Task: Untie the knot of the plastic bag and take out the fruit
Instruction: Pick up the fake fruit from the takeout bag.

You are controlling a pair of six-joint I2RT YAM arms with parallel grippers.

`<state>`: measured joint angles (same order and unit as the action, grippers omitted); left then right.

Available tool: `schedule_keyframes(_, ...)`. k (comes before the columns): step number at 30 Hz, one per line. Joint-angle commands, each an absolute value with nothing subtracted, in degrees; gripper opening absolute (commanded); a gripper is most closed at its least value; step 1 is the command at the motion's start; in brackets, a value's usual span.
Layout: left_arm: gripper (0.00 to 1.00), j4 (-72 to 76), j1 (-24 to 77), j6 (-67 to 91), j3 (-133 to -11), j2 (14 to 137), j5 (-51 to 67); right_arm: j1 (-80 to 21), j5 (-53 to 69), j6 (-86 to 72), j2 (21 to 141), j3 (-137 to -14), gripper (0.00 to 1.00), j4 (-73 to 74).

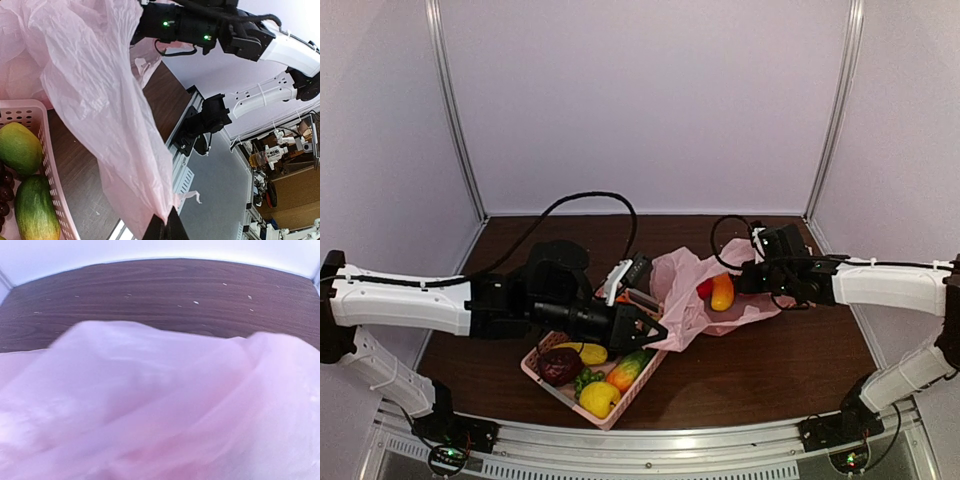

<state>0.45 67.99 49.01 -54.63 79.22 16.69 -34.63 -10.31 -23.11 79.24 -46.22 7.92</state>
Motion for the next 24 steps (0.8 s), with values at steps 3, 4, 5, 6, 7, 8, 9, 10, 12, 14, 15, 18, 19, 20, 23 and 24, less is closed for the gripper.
schedule_keyframes(3, 0.00, 4.18, 67.34, 49.64, -56.06, 80.54, 16.56, -34.67, 10.91, -20.64, 70.18, -40.37, 0.39, 0.50)
schedule_keyframes(4, 0.00, 4.33, 67.25, 49.72, -56.07, 80.52, 16.58, -34.71, 12.57, -20.84, 68.81, -39.28, 0.40, 0.24)
schedule_keyframes(5, 0.00, 4.45, 67.24, 49.81, -56.07, 80.55, 16.53, -34.72, 14.39, -21.08, 67.54, -38.54, 0.40, 0.18)
schedule_keyframes(6, 0.00, 4.48, 67.19, 49.97, -56.00, 80.66, 16.43, -34.76, 16.14, -21.33, 66.27, -37.93, 0.41, 0.18)
schedule_keyframes(7, 0.00, 4.63, 67.10, 50.06, -55.99, 80.64, 16.31, -34.80, 18.08, -21.80, 65.14, -37.30, 0.41, 0.21)
schedule_keyframes(8, 0.00, 4.72, 67.02, 50.16, -55.92, 80.61, 16.12, -34.92, 19.74, -22.37, 63.92, -36.64, 0.41, -0.56)
schedule_keyframes(9, 0.00, 4.86, 66.91, 50.34, -55.91, 80.70, 15.97, -35.09, 21.29, -22.86, 62.90, -36.05, 0.42, -1.50)
schedule_keyframes(10, 0.00, 5.10, 66.70, 50.44, -55.98, 80.77, 15.85, -35.34, 22.30, -23.48, 61.63, -35.37, 0.42, -1.76)
schedule_keyframes(12, 0.00, 5.52, 66.38, 50.69, -56.07, 81.00, 15.61, -35.95, 24.09, -24.44, 59.43, -34.27, 0.43, -1.78)
schedule_keyframes(14, 0.00, 5.71, 66.02, 50.86, -56.28, 81.44, 15.25, -36.56, 24.93, -25.04, 57.50, -33.60, 0.43, -1.19)
schedule_keyframes(15, 0.00, 5.78, 65.86, 50.91, -56.45, 81.66, 15.07, -36.83, 25.52, -25.39, 56.74, -33.40, 0.44, -0.89)
schedule_keyframes(18, 0.00, 6.71, 65.25, 51.38, -56.75, 82.16, 14.94, -37.92, 27.70, -26.07, 55.44, -33.33, 0.44, -0.43)
schedule_keyframes(19, 0.00, 7.09, 65.08, 51.46, -56.97, 82.37, 15.06, -38.46, 27.98, -26.10, 55.36, -33.55, 0.44, 0.90)
schedule_keyframes(20, 0.00, 7.50, 64.83, 51.48, -57.07, 82.54, 15.15, -39.10, 28.03, -25.88, 55.29, -33.82, 0.44, 1.88)
schedule_keyframes(23, 0.00, 7.85, 64.11, 51.41, -57.80, 82.95, 15.21, -41.43, 28.04, -25.68, 55.01, -34.84, 0.43, 3.71)
schedule_keyframes(24, 0.00, 7.88, 63.78, 51.35, -57.83, 82.98, 15.16, -42.13, 28.16, -26.01, 54.58, -35.01, 0.43, 3.66)
